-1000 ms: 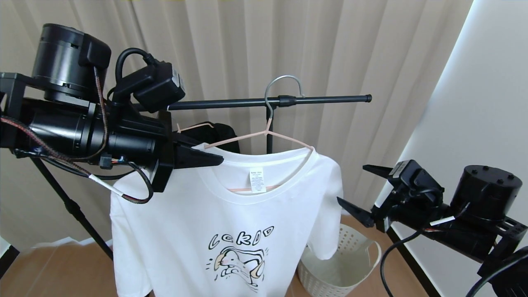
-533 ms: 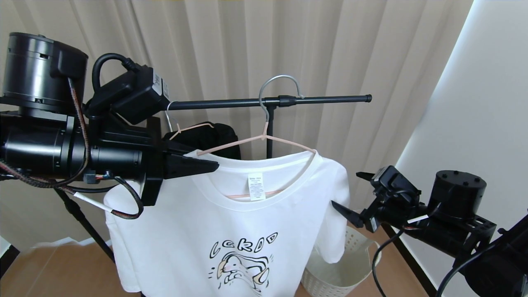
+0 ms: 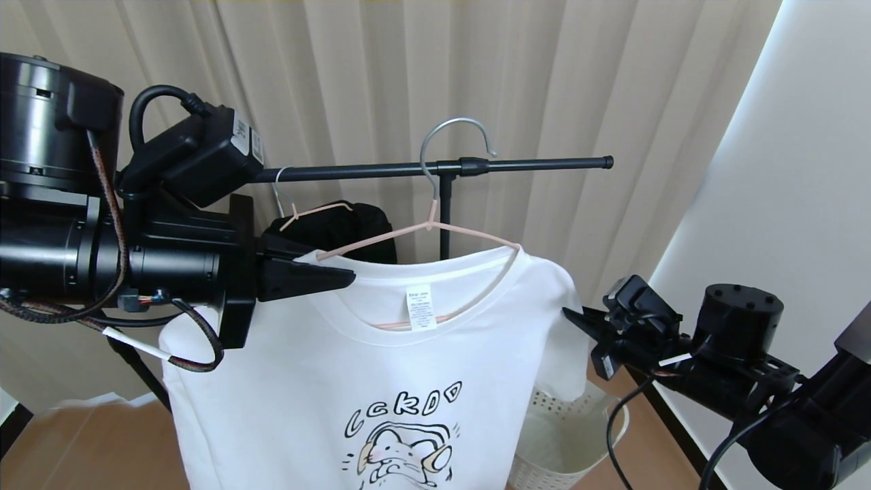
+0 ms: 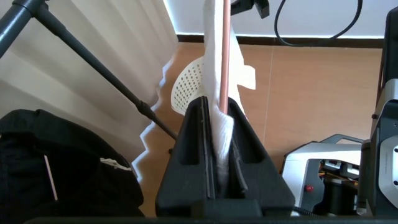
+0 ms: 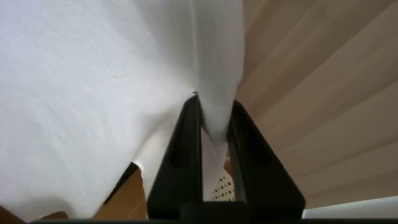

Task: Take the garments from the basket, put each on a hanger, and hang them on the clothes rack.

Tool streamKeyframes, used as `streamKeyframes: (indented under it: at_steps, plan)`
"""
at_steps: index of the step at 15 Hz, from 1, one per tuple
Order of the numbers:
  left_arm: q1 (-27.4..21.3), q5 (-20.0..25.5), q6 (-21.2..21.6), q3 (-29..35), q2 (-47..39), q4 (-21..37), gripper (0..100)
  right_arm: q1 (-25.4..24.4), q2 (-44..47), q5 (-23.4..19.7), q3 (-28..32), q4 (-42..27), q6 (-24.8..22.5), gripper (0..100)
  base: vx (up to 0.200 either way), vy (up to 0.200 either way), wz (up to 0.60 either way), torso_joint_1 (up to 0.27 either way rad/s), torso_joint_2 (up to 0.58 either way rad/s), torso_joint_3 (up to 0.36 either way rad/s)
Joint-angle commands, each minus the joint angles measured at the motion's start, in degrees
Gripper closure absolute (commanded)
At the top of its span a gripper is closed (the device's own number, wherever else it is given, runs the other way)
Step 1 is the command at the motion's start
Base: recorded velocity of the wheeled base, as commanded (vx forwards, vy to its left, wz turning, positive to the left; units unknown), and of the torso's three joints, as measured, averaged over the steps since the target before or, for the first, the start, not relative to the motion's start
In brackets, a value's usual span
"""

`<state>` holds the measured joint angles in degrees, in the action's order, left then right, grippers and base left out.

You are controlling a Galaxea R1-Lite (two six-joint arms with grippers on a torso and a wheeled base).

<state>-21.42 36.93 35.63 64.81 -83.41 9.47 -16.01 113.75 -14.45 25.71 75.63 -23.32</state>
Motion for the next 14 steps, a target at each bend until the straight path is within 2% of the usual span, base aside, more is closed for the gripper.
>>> streamKeyframes:
  at_steps: [1,5,10,13,14]
  plan:
    - [0.15,-0.01,-0.13,-0.03,0.35,0.02,100,1.24,-0.02,0.03,0.57,-0.04,-0.06,100,0.000,0.000,0.00,0.000,0.00,0.000]
    - [0.15,-0.01,-0.13,-0.47,1.23,0.02,100,3.61,1.03,0.03,2.68,-0.48,-0.06,100,0.000,0.000,0.00,0.000,0.00,0.000]
    - [0.41,-0.10,-0.48,-0.82,1.23,0.02,100,3.17,-1.87,-0.14,0.83,-0.40,0.03,100,0.000,0.000,0.00,0.000,0.00,0.000]
    - [0.41,-0.19,-3.11,-1.08,0.97,-2.09,100,2.91,-3.10,-0.50,-0.57,-0.13,0.03,100,0.000,0.000,0.00,0.000,0.00,0.000]
    - [0.41,-0.27,-3.99,-1.61,0.97,-3.32,100,2.47,-3.54,-0.76,-0.75,-0.13,0.21,0,0.000,0.000,0.00,0.000,0.00,0.000]
